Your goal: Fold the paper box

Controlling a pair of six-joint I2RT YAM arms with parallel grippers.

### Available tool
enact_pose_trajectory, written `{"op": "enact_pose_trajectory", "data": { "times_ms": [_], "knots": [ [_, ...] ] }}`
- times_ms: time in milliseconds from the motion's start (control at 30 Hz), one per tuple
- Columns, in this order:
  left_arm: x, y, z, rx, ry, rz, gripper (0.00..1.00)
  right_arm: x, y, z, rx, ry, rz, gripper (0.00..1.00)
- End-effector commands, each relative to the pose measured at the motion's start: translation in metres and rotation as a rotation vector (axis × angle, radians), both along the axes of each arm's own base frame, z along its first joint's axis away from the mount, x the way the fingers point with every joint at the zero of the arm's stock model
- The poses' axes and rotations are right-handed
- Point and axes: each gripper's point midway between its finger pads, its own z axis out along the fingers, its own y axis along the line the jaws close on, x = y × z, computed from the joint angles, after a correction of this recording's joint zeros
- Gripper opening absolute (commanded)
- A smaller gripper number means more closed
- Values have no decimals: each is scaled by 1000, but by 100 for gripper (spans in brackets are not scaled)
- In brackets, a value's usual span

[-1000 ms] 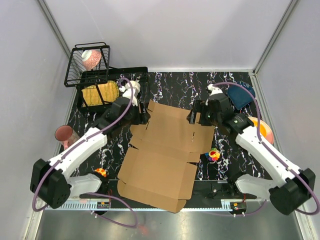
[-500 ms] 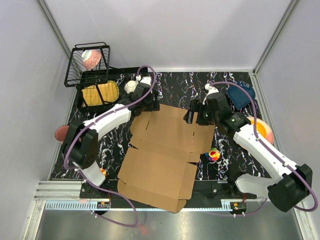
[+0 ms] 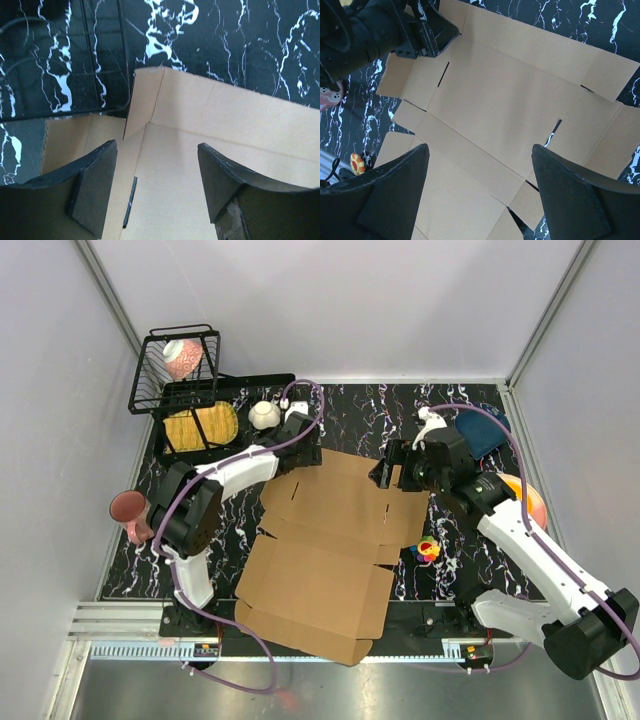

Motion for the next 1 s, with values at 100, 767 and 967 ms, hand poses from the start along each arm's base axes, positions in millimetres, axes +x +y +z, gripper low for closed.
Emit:
{"op": "enact_pose_trajectory", "data": {
  "times_ms": [100, 767, 967],
  "knots": [
    [35, -8, 22, 10, -110, 21, 65, -4, -2, -1, 4, -7, 6, 89],
    [22, 15, 38, 2, -148, 119, 74, -6, -7, -15, -27, 10, -6, 89],
    [17, 28, 34, 32, -140, 162, 76, -7, -3, -20, -14, 25, 6, 90]
  ]
}}
